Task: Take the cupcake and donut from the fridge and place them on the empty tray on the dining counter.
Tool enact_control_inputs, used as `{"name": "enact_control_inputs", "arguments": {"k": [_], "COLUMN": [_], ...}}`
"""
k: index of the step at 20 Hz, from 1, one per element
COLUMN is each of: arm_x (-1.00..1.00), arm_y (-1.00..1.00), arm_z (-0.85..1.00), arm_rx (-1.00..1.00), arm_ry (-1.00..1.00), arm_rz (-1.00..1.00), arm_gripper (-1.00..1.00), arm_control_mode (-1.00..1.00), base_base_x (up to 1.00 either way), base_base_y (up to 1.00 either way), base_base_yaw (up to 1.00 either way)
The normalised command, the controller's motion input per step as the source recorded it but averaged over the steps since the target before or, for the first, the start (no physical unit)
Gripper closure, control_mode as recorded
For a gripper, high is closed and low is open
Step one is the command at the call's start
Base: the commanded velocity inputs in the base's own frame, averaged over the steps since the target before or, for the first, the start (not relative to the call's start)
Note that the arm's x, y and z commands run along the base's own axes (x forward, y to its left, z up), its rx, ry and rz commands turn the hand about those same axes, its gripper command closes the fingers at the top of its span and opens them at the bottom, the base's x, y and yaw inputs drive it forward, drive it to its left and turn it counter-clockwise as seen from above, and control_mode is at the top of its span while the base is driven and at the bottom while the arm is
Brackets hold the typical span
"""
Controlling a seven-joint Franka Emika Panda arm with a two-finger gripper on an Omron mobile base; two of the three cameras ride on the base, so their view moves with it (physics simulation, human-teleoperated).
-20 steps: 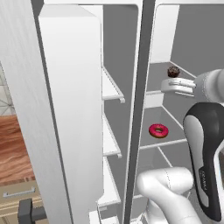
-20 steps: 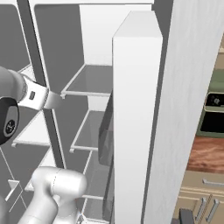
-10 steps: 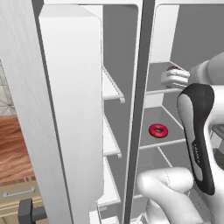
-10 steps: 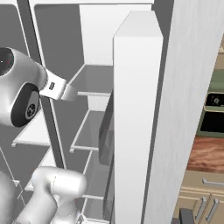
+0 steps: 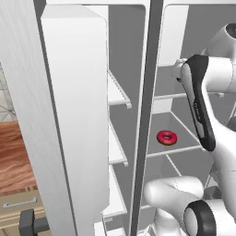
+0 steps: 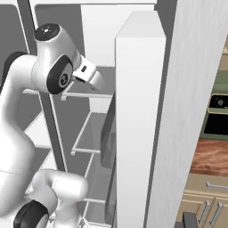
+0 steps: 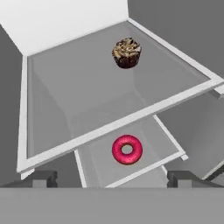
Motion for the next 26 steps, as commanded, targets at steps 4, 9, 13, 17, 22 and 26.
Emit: {"name": "enact_control_inputs", "arguments": {"k": [4,9,13,17,22,26], "arm_x": [0.79,0.80,0.68,0.64,0.64,0.57], "arm_y": [-0.46,-0.20,-0.21,-0.31,-0.22,-0.24], "arm_z": [0.00,-0.04,-0.19,-0.27,-0.25,-0.06], "arm_rx": [0.00,0.00,0.00,0.00,0.00,0.00], "arm_ry": [0.06,0.00,0.00,0.01,0.04,0.04], "arm_rz": [-0.03,0.00,0.00,0.00,-0.02,-0.02], "arm_gripper": [-1.00,-1.00,-1.00,-1.00,-1.00,-1.00], "arm_control_mode": [-1.00,-1.00,-1.00,-1.00,-1.00,-1.00], "base_base_x": [0.00,0.00,0.00,0.00,0.00,0.00], "base_base_y": [0.00,0.00,0.00,0.00,0.00,0.00], "base_base_yaw": [0.00,0.00,0.00,0.00,0.00,0.00]}}
